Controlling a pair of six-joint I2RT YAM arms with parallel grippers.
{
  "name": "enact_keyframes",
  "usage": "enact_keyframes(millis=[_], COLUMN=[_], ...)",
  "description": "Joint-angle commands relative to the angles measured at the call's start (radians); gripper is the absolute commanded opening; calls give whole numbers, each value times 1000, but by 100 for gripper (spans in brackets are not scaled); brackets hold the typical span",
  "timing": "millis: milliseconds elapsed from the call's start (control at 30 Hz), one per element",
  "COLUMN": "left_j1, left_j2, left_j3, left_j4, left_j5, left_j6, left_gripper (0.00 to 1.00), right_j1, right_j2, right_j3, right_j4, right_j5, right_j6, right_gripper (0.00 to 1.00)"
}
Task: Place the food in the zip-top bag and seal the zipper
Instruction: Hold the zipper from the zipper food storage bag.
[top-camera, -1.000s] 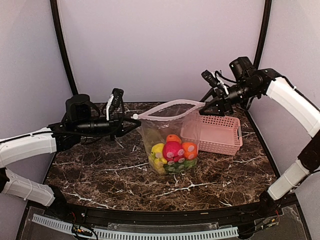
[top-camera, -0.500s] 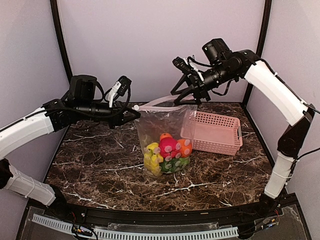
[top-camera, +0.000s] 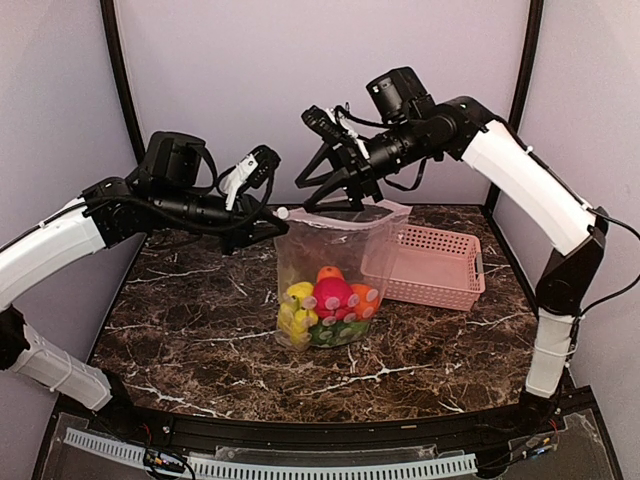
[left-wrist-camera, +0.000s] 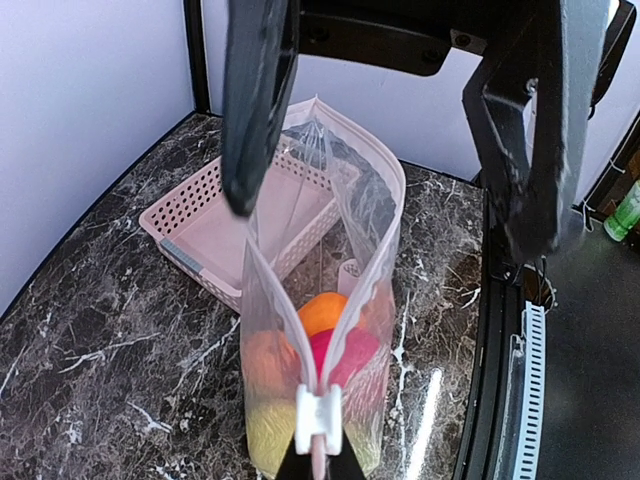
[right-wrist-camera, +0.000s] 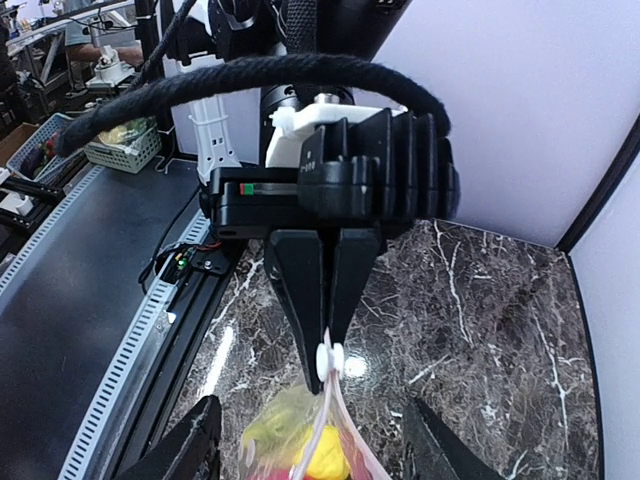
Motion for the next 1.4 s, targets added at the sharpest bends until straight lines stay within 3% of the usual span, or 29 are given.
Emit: enact_keyframes(millis=[0,467,933,1233,1367], left_j1=[-27,-48,-54,-54,-54], left_j2=[7,9,-2,-18,-20], left_j3=[40,32,5,-9,-18], left_j4=[-32,-1,40,47,53], left_j5=[-37,-60,-35,-35,-40], left_j6=[54,74,53,42,38], left_gripper=[1,1,1,1,1], right_j1=[38,57,71,77,78], right_j2=[26,42,56,47,45], right_j3=[-6,-52,-57,-63,-66], right_j4=[47,56,58,57,56], right_j5=[-9,22,67,79,82], right_j6=[49,46,24,11,10], right_gripper=[59,54,37,10,2])
